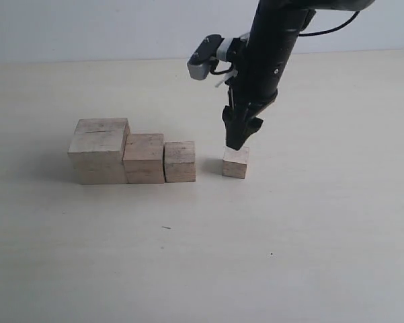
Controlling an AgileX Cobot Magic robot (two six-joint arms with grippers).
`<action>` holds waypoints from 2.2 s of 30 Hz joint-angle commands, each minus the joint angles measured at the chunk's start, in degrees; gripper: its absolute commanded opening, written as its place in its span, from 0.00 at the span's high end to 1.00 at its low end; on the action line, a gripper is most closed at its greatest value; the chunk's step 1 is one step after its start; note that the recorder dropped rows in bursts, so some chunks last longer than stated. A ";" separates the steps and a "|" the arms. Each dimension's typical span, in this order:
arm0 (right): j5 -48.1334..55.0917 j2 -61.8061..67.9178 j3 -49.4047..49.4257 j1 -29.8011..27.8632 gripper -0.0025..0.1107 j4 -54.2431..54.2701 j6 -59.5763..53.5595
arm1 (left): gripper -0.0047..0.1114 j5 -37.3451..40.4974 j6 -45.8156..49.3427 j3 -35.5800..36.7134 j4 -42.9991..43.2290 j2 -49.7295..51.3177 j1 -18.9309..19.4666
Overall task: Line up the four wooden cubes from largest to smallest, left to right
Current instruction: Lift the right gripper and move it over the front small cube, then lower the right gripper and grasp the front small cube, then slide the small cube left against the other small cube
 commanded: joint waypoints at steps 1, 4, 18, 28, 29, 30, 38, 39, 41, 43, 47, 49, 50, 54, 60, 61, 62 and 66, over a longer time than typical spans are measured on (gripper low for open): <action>0.10 -0.70 2.66 -0.10 0.39 -0.03 -0.32 | 0.96 -0.45 0.03 0.02 -0.19 -0.30 -0.41; -0.60 -0.70 2.77 0.02 0.39 0.73 -1.14 | 0.96 -0.45 0.03 0.02 -0.19 -0.30 -0.41; -4.19 2.01 2.77 0.02 0.30 2.32 -2.54 | 0.96 -0.45 0.03 0.02 -0.19 -0.30 -0.41; -5.20 4.60 2.77 0.02 0.30 -1.07 -3.59 | 0.96 -0.45 0.03 0.02 -0.19 -0.30 -0.41; -5.48 4.86 2.77 0.02 0.30 -1.35 -3.59 | 0.96 -0.45 0.03 0.02 -0.19 -0.30 -0.41; -5.62 4.93 2.77 0.02 0.30 -1.35 -3.45 | 0.96 -0.45 0.03 0.02 -0.19 -0.30 -0.41; -5.91 6.74 2.77 0.02 0.48 -1.35 -3.44 | 0.96 -0.45 0.03 0.02 -0.19 -0.30 -0.41; -5.91 6.74 2.77 0.02 0.54 -1.35 -3.44 | 0.96 -0.45 0.03 0.02 -0.19 -0.30 -0.41; -5.91 6.74 2.67 0.02 0.66 -1.35 -3.44 | 0.96 -0.45 0.03 0.02 -0.19 -0.30 -0.41; -5.91 6.63 2.67 0.02 0.76 -1.12 -3.44 | 0.96 -0.45 0.03 0.02 -0.19 -0.30 -0.41; -5.91 6.63 2.67 0.02 0.85 2.41 -4.65 | 0.96 -0.45 0.03 0.02 -0.19 -0.30 -0.41; -5.91 6.63 2.67 0.02 0.85 4.46 -6.85 | 0.96 -0.45 0.03 0.02 -0.19 -0.30 -0.41; -5.91 6.63 2.67 0.02 0.85 5.23 -7.76 | 0.96 -0.45 0.03 0.02 -0.19 -0.30 -0.41; -5.19 6.63 2.67 0.02 0.85 6.84 -12.27 | 0.96 -0.45 0.03 0.02 -0.19 -0.30 -0.41; -5.41 6.63 2.67 0.02 0.85 6.99 -18.67 | 0.96 -0.45 0.03 0.02 -0.19 -0.30 -0.41; -5.50 6.63 2.67 0.02 0.85 7.36 -20.16 | 0.96 -0.45 0.03 0.02 -0.19 -0.30 -0.41; -5.92 6.63 2.67 0.02 0.85 7.65 -21.55 | 0.96 -0.45 0.03 0.02 -0.19 -0.30 -0.41; -7.80 6.63 2.67 0.02 0.85 8.68 -23.35 | 0.96 -0.45 0.03 0.02 -0.19 -0.30 -0.41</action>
